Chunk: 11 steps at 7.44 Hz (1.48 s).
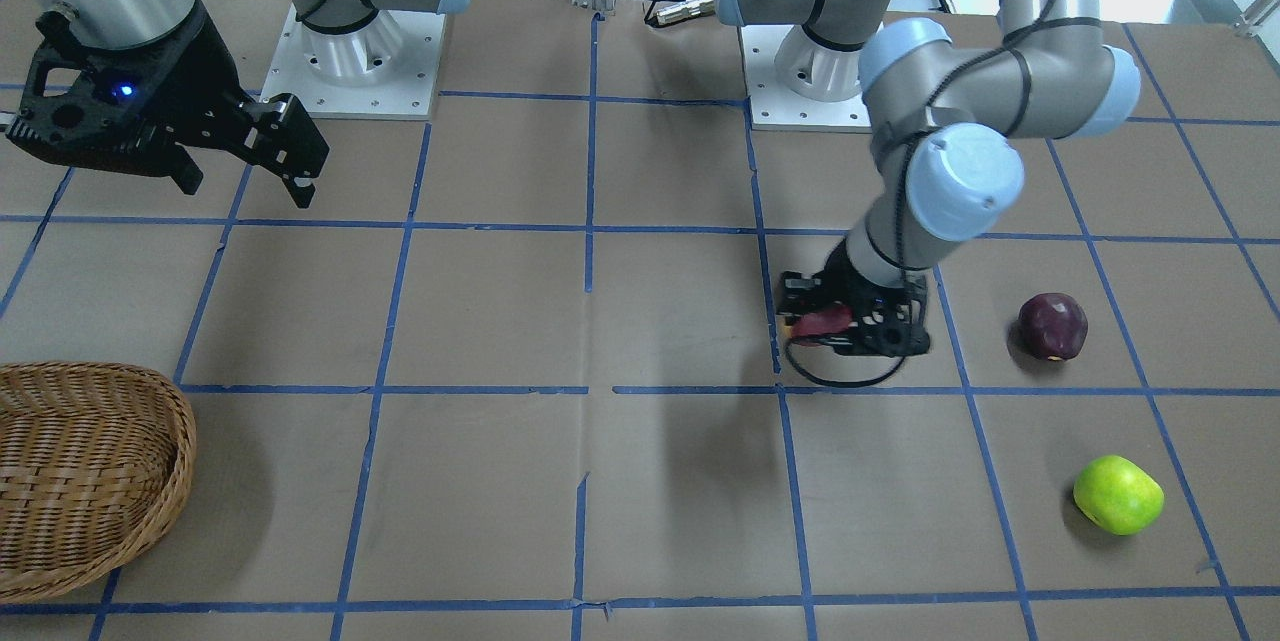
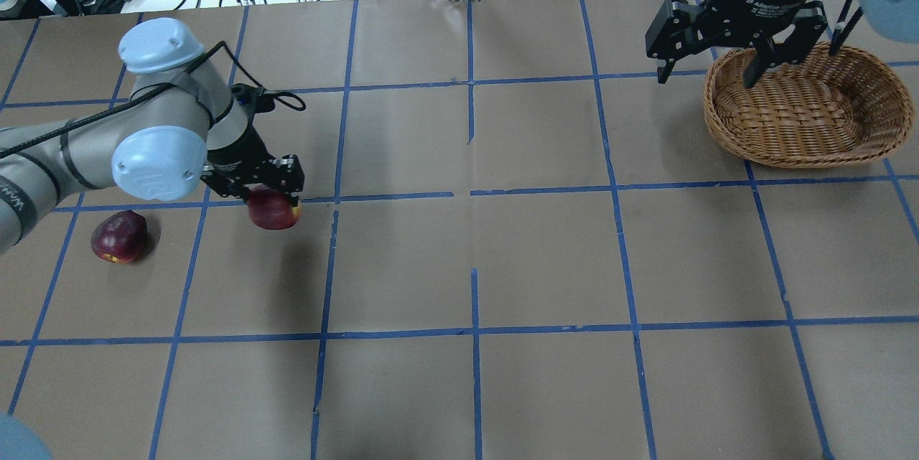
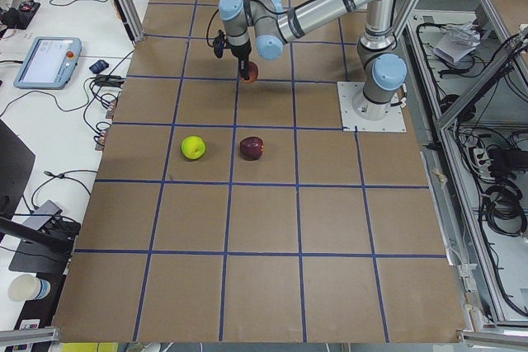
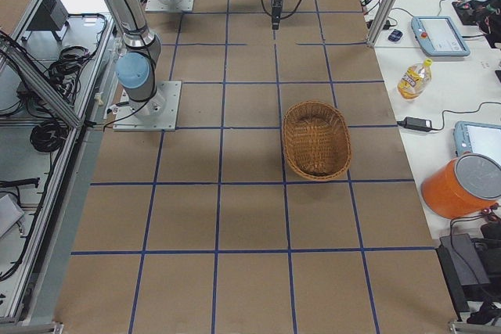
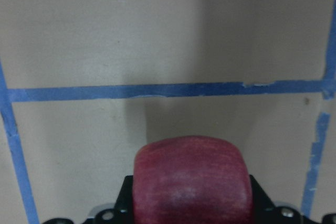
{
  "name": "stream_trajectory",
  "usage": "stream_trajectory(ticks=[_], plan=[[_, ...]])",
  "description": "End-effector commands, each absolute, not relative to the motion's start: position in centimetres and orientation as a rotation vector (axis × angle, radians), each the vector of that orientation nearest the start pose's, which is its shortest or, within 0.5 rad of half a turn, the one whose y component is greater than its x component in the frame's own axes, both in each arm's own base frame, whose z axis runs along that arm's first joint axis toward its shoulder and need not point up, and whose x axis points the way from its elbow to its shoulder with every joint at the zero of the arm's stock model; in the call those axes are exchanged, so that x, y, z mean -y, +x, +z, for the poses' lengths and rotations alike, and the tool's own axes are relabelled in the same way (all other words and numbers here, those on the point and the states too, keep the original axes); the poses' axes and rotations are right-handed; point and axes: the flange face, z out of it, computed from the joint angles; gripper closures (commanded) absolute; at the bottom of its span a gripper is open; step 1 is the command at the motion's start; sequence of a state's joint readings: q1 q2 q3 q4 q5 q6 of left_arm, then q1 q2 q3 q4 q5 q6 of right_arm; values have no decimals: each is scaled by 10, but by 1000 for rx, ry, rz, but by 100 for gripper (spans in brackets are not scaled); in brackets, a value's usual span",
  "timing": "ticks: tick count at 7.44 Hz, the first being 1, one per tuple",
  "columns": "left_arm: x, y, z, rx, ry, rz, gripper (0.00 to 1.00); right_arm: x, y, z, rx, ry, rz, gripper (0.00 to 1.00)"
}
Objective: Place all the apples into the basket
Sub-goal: 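Lower the left gripper and grasp the red apple, then carry the red apple to the table center and release it with the left gripper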
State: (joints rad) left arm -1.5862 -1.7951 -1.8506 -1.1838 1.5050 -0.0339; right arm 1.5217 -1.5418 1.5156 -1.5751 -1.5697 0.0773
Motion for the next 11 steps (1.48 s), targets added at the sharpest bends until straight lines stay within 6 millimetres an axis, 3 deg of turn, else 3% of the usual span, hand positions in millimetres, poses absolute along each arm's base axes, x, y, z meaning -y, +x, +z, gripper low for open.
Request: stream_trajectory(ticks=[1, 3, 4, 5, 6, 7, 8, 9, 10, 11], plan=[[490, -310, 309, -3253, 13, -8, 84, 513, 109, 501, -3131, 200, -48, 0], [463, -372, 279, -3257, -96, 25, 84, 513, 108, 501, -3133, 200, -48, 0], [460, -392, 266, -3272, -84, -15, 83, 514, 109, 500, -3131, 200, -46, 0], [460, -402, 251, -3277, -58, -27, 75, 514, 109, 500, -3130, 197, -46, 0], [463, -409, 236, -3283, -47, -43, 61, 513, 108, 500, -3133, 195, -43, 0], [465, -415, 224, -3289, -41, -65, 1, 513, 108, 499, -3134, 188, -31, 0], [467, -416, 221, -3295, -27, -86, 0, 513, 108, 498, -3134, 188, -22, 0], [469, -414, 245, -3308, -12, -139, 0, 513, 108, 495, -3134, 188, -7, 0], [473, -404, 264, -3310, 43, -185, 0, 521, 104, 477, -3163, 170, 31, 0], [484, -377, 278, -3291, 78, -156, 0, 524, 102, 466, -3182, 172, 63, 0]])
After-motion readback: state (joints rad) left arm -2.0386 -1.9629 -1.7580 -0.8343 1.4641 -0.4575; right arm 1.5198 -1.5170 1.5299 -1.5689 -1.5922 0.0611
